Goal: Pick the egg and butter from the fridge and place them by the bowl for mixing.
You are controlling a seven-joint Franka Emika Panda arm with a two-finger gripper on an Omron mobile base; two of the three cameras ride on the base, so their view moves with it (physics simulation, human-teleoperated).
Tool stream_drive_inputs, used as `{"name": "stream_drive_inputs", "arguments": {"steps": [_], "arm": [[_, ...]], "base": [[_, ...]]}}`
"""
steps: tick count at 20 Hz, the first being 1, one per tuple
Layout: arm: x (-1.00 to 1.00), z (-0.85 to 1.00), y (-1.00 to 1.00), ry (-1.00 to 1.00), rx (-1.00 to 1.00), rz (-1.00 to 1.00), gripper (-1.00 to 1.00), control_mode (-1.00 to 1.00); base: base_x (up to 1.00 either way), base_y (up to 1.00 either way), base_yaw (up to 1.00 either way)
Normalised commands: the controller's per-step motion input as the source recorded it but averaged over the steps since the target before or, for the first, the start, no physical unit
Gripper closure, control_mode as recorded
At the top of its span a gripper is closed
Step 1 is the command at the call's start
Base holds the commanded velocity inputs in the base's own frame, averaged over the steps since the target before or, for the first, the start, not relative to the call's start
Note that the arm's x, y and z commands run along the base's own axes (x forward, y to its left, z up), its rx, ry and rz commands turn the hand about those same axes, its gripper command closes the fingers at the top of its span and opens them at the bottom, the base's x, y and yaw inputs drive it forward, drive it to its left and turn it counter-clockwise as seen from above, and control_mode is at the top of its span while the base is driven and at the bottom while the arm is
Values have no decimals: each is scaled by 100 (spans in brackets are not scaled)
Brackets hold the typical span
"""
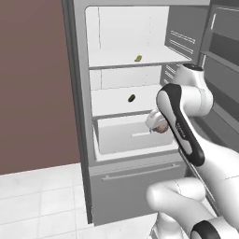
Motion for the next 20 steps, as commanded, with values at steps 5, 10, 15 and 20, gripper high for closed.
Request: {"name": "stream_drive_inputs", "arguments": {"steps": [5, 10, 15, 20], "arm": [[0, 0, 0, 0, 0, 0, 100, 100], [0, 0, 0, 0, 0, 0, 100, 100], [0, 0, 0, 0, 0, 0, 100, 100], [0, 0, 0, 0, 0, 0, 100, 100]], "base": [[-47, 16, -21], [-1, 29, 2], [1, 41, 5], [7, 61, -20]]}}
